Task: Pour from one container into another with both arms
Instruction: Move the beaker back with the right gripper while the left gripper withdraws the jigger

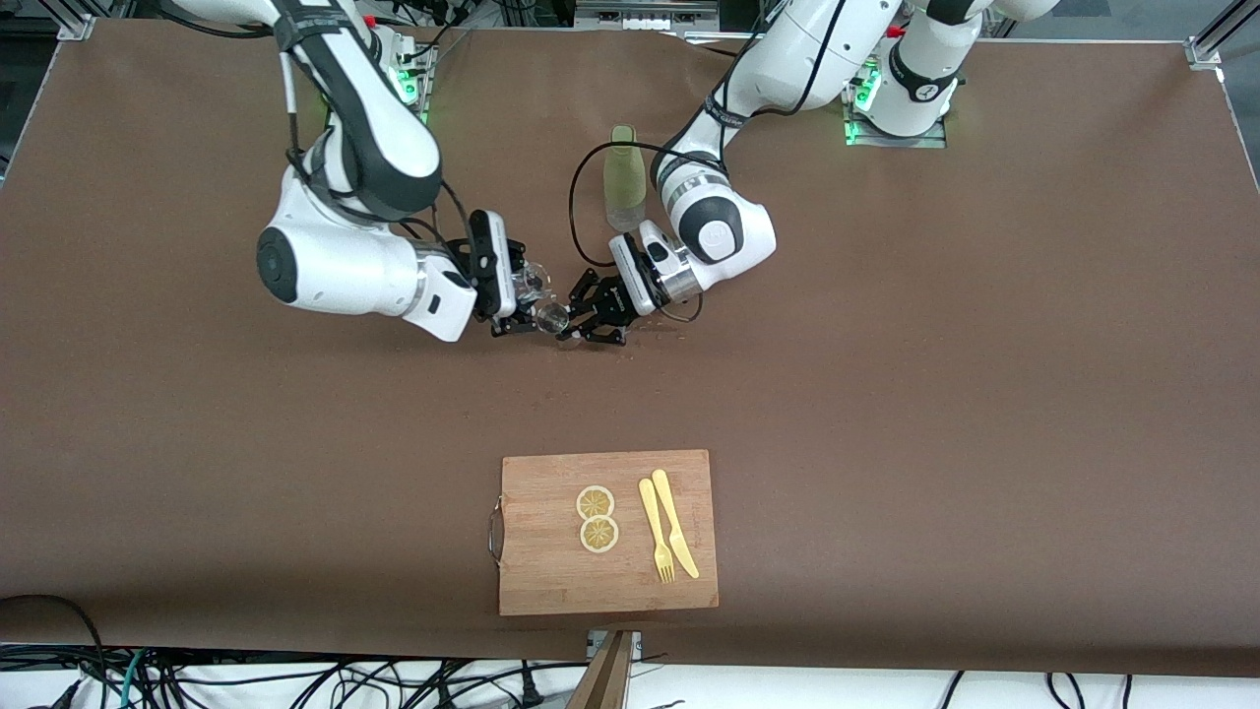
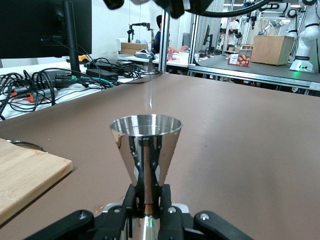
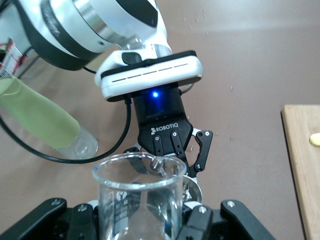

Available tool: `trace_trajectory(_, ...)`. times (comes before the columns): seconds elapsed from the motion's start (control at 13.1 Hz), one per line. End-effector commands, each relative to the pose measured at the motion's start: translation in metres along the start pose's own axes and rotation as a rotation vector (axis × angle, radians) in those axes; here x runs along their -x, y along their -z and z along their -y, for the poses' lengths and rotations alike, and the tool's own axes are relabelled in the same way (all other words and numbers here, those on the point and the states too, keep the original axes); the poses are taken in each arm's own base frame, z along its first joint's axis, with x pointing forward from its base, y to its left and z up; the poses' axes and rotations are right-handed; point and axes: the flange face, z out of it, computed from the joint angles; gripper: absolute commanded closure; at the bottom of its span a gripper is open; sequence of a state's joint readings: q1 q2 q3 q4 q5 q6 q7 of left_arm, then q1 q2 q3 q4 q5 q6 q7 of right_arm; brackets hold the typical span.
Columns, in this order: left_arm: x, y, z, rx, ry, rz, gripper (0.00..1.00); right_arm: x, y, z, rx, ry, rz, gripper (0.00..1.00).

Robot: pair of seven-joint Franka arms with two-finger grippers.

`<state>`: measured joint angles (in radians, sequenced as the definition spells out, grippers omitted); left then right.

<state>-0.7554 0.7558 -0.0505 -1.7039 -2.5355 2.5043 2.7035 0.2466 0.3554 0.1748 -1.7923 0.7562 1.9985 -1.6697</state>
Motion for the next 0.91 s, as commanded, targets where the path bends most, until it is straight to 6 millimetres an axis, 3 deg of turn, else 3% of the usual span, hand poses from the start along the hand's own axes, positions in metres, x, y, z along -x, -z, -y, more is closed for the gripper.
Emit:
trace_trajectory(0.0,-0.013,0.006,0.012,-0.064,0.030,-0.036,1.00,0.020,0.025,0.006,-0.014,0.056,-0.147,1.00)
trace_trajectory(0.23,-0.028,0.038,0.046,-0.107,0.113,-0.080,1.00,0.057,0.059,0.008,-0.042,0.099,-0.265,1.00)
trace_trajectory(0.46,-0.030,0.072,0.077,-0.131,0.205,-0.098,1.00,0.122,0.100,0.019,-0.077,0.150,-0.352,1.00)
trace_trajectory(0.53,-0.034,0.086,0.083,-0.128,0.267,-0.105,1.00,0.148,0.103,0.021,-0.088,0.158,-0.376,1.00)
trace_trajectory(0.84,-0.036,0.155,0.156,-0.066,0.294,-0.081,1.00,0.245,0.080,0.020,-0.089,0.236,-0.461,1.00)
